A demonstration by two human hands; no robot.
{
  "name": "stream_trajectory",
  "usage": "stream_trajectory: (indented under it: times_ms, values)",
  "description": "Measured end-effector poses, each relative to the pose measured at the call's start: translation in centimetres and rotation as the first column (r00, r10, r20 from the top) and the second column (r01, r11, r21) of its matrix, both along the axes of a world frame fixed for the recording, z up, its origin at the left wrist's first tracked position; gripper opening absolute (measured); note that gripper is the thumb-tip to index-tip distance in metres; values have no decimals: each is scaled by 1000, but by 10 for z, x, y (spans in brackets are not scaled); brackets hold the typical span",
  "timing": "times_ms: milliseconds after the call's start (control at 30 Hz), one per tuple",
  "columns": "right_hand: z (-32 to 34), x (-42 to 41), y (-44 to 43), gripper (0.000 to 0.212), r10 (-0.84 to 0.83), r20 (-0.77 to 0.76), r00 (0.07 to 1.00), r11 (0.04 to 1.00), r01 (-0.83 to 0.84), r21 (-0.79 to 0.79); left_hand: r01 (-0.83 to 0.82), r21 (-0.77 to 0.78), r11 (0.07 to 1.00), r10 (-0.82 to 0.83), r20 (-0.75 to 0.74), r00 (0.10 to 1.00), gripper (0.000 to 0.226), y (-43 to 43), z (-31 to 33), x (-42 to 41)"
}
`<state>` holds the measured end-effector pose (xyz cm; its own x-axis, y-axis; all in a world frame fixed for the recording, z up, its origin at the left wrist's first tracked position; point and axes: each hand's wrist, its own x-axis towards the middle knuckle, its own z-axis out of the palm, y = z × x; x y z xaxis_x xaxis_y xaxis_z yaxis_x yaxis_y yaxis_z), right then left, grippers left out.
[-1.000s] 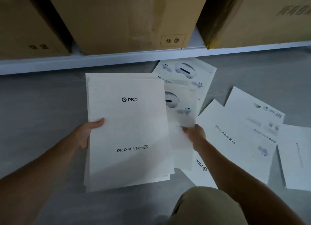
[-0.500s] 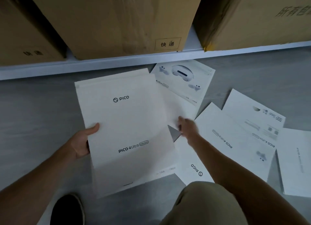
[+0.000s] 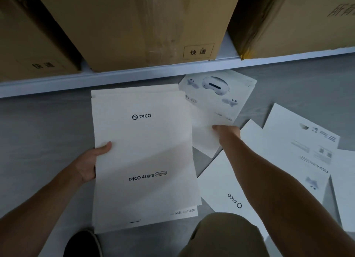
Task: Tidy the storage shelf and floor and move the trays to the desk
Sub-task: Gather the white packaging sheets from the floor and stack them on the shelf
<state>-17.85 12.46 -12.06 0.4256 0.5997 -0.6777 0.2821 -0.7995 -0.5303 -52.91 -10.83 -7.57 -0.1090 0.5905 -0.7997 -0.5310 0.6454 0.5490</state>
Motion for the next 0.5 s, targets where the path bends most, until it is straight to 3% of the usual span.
stream_trajectory:
  times_ms: [67,167,333,500]
  values:
    - [7,8,-6,48,-53,-84,995,995,60,84,-10,-29,1000,9,-7,1000,29,-1,3,-2]
    - [27,46,-21,25,-5,-73,997,978,20,210,-24,-73,997,22,-34,999,30,-4,7,-6]
    - [55,166,-60,24,-25,6,1000,954,22,299,36,-72,997,-44,-117,992,27,2,14,0]
    - [90,237,-94,24,-63,-268,961,936,150,317,40,-7,999,-41,-123,992,16,26,16,19]
